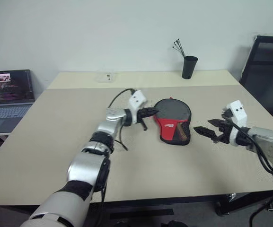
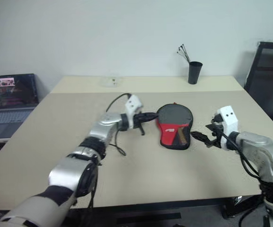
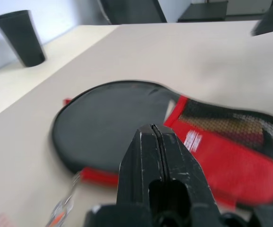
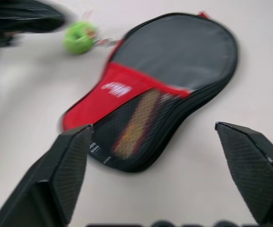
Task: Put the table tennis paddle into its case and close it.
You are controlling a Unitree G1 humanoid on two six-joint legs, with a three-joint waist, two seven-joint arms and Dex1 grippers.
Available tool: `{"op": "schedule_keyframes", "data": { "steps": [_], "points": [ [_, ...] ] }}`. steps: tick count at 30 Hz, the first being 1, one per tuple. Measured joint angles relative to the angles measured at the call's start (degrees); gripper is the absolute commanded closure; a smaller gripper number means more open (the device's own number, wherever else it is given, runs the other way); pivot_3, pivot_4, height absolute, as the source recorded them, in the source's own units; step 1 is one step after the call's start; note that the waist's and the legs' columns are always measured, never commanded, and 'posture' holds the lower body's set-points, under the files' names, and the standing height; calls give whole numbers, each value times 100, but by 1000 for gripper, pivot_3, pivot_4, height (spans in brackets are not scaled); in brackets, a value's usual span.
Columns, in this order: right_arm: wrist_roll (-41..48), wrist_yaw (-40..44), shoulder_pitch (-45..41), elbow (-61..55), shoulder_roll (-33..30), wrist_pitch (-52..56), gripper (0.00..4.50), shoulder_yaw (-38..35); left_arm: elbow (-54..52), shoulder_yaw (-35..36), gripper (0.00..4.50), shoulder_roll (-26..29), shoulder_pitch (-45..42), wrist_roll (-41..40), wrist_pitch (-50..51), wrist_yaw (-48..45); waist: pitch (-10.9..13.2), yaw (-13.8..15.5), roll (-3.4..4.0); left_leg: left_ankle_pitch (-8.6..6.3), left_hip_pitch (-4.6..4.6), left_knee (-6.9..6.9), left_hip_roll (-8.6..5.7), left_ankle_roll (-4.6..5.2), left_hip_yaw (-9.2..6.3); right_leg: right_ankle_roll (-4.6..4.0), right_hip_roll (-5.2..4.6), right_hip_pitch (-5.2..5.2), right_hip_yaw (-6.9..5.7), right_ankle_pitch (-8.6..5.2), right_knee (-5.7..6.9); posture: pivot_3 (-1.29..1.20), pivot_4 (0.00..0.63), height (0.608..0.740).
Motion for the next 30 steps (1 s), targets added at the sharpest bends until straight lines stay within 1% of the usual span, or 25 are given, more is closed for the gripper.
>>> {"op": "schedule_keyframes", "data": {
  "steps": [2, 4, 9, 12, 15, 20, 23, 30],
  "points": [
    [-217, -54, -186, 471, 208, -224, 14, 111, -476, 119, 4500, 292, 222, -170, 225, -131, 0, 1, 0, 0, -1, -2, 0, -1, -3, 0, -1, 0, 3, 0, 0, 0, 150, 740],
    [-436, -89, -401, 1049, 440, -479, 14, 200, -1227, 207, 4500, 543, 543, -374, 613, -238, 0, 9, 1, 0, -3, -4, -1, -1, -5, -1, -4, 0, 10, 1, -1, 0, 150, 740],
    [-840, -11, -921, 2198, 785, -1001, 14, 342, -2976, 286, 4500, 812, 1384, -799, 1659, -246, -1, 74, 2, 1, -3, -1, -1, -2, -6, -3, -7, 1, 16, 2, 0, 0, 150, 740],
    [-1136, 68, -1195, 2969, 981, -1387, 14, 450, -4063, 297, 4500, 932, 1891, -1243, 2475, -261, -1, 81, 1, 1, -2, -1, 1, -1, -7, -4, -7, 2, 17, 2, 2, 0, 150, 740],
    [-1324, 76, -1458, 3693, 1223, -1647, 14, 477, -4775, 307, 4500, 1121, 2187, -1644, 3181, -345, -1, 84, 2, 1, -1, 0, 2, -2, -6, -6, -6, 2, 18, 3, 5, 0, 150, 740],
    [-1627, 91, -1818, 4601, 1305, -2045, 14, 476, -5325, 420, 4500, 1382, 2354, -2204, 3930, -373, -1, 81, 2, 1, -1, 0, 3, -1, -7, -6, -6, 2, 19, 3, 5, 0, 150, 740],
    [-1759, 182, -1998, 5010, 1341, -2242, 14, 471, -5366, 503, 4500, 1522, 2353, -2282, 4040, -318, -2, 80, 2, 1, 3, -2, 3, -1, -4, -5, -5, 3, 22, 3, 5, 0, 150, 740],
    [-2007, 490, -2180, 5525, 1403, -2521, 14, 495, -5471, 507, 4500, 1529, 2350, -2373, 4057, -188, -3, 77, 2, 1, 6, -3, 4, -1, -2, -27, -5, 4, 25, 15, 5, 0, 150, 740]
  ]
}}
